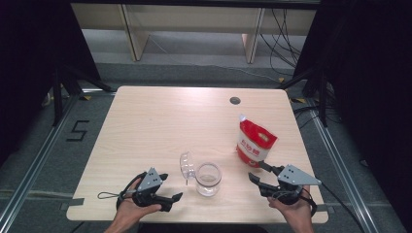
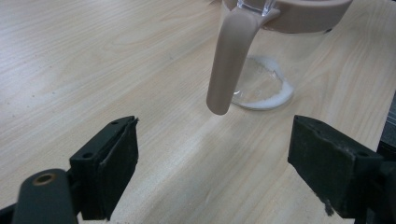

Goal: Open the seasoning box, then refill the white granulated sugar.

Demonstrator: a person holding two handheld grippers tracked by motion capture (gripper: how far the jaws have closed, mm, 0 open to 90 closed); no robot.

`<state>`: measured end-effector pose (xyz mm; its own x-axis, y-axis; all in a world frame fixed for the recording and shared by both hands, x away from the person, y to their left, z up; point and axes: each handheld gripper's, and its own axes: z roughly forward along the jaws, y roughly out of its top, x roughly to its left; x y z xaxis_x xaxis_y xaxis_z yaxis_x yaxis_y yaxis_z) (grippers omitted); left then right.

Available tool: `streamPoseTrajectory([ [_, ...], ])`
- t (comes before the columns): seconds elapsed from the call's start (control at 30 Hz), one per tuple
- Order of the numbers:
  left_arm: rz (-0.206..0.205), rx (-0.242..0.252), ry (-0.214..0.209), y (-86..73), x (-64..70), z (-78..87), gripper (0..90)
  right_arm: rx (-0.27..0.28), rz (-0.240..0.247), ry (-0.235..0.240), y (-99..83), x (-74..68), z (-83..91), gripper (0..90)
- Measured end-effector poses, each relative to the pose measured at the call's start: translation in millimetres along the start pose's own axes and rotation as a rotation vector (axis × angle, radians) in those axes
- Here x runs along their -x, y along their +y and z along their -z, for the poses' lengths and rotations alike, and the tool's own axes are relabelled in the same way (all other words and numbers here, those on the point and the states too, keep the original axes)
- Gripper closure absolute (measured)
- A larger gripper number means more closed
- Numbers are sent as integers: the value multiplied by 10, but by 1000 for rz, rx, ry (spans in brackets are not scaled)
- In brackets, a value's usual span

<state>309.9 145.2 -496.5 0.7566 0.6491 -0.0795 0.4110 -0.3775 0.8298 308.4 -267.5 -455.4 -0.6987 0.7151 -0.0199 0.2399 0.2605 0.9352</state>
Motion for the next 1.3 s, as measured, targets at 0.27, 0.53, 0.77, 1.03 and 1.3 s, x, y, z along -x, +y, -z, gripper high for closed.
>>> streamPoseTrajectory([
  [0.27, 17, 7, 0, 4, 12, -29, 158, 2, -76, -104, -69, 112, 65, 409],
  [0.53, 18, 18, -9, 1, 0, -20, 159, 24, -58, -166, -126, 264, 71, 365],
  [0.77, 33, 43, -7, -6, 8, -13, 159, 25, -71, -178, -168, 347, 34, 327],
  [1.03, 18, 16, -2, -7, 10, -12, 159, -4, -108, -167, -212, 414, -27, 251],
  [1.3, 30, 31, 4, -32, 12, 20, 159, -26, -124, -193, -208, 443, -161, 179],
])
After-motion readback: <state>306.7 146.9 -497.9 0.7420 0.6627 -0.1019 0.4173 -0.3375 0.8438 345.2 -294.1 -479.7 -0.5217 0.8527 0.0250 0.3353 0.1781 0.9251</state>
